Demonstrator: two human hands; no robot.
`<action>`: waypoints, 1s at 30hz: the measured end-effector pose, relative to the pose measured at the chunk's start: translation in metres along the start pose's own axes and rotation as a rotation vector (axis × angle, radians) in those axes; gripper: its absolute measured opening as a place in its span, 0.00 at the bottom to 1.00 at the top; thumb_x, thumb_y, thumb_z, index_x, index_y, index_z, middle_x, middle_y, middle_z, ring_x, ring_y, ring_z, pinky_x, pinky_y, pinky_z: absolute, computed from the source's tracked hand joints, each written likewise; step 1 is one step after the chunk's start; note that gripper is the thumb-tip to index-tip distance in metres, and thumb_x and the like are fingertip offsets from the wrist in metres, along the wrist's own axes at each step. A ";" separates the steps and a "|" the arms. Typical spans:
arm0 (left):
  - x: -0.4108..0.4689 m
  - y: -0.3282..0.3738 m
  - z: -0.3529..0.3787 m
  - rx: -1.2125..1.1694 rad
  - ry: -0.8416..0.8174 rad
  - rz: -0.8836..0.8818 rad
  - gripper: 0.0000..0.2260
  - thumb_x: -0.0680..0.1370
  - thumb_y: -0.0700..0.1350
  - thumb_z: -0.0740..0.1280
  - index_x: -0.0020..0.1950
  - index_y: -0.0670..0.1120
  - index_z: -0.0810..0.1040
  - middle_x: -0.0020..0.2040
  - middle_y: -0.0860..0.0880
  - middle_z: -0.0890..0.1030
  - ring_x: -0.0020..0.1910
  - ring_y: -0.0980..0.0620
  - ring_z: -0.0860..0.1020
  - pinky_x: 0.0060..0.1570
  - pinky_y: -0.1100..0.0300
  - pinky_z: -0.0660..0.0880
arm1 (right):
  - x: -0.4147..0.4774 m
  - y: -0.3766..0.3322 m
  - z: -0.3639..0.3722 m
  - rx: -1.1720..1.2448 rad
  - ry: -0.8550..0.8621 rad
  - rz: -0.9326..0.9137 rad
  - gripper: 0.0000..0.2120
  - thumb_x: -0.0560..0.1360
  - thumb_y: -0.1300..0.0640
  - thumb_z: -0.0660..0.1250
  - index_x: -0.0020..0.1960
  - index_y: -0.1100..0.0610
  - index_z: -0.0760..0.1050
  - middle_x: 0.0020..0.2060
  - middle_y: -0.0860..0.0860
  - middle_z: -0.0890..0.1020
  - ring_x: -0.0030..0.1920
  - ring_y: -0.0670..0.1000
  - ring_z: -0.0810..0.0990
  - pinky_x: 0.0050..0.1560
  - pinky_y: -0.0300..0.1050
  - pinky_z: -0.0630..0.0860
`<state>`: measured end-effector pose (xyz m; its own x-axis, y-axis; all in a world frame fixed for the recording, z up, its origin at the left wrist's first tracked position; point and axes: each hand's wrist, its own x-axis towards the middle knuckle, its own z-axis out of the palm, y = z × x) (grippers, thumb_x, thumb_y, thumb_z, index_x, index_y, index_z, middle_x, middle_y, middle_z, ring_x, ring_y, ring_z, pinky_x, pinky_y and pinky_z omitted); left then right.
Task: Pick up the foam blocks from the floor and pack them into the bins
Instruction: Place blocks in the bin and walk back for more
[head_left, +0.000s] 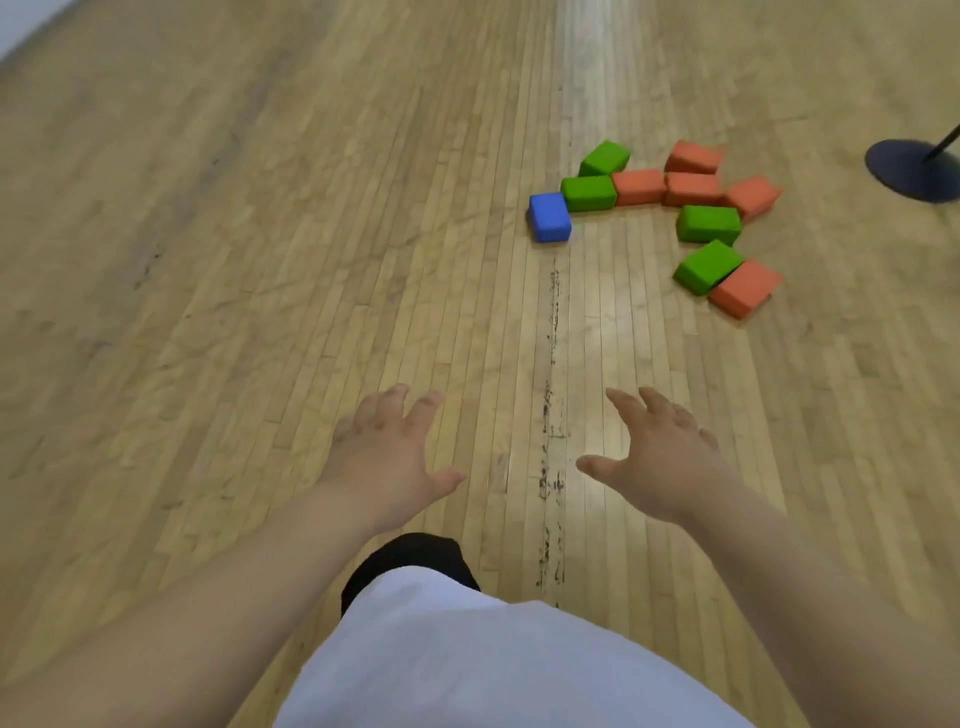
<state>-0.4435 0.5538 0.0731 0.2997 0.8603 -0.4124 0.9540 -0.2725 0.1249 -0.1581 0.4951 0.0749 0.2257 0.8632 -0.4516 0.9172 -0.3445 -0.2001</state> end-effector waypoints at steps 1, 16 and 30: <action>0.016 0.001 -0.007 -0.006 -0.001 -0.008 0.42 0.76 0.73 0.59 0.82 0.59 0.45 0.83 0.46 0.48 0.82 0.43 0.47 0.79 0.41 0.51 | 0.018 -0.001 -0.008 0.005 -0.001 -0.012 0.46 0.73 0.28 0.64 0.82 0.41 0.46 0.83 0.51 0.50 0.82 0.58 0.51 0.78 0.66 0.55; 0.349 -0.030 -0.148 0.030 -0.068 0.102 0.43 0.75 0.74 0.60 0.83 0.58 0.47 0.83 0.47 0.50 0.82 0.43 0.50 0.78 0.43 0.55 | 0.302 -0.046 -0.121 0.069 -0.009 0.118 0.46 0.73 0.28 0.64 0.82 0.40 0.47 0.83 0.51 0.51 0.82 0.58 0.52 0.78 0.65 0.56; 0.626 0.149 -0.213 0.116 -0.106 0.148 0.43 0.75 0.73 0.61 0.83 0.58 0.47 0.83 0.46 0.51 0.81 0.43 0.52 0.77 0.42 0.57 | 0.543 0.116 -0.235 0.129 -0.050 0.179 0.46 0.72 0.28 0.65 0.83 0.41 0.48 0.83 0.51 0.52 0.81 0.57 0.53 0.77 0.63 0.58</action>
<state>-0.1131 1.1433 0.0262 0.4280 0.7591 -0.4905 0.8910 -0.4453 0.0884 0.1476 1.0102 0.0111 0.3621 0.7657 -0.5316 0.8134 -0.5381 -0.2210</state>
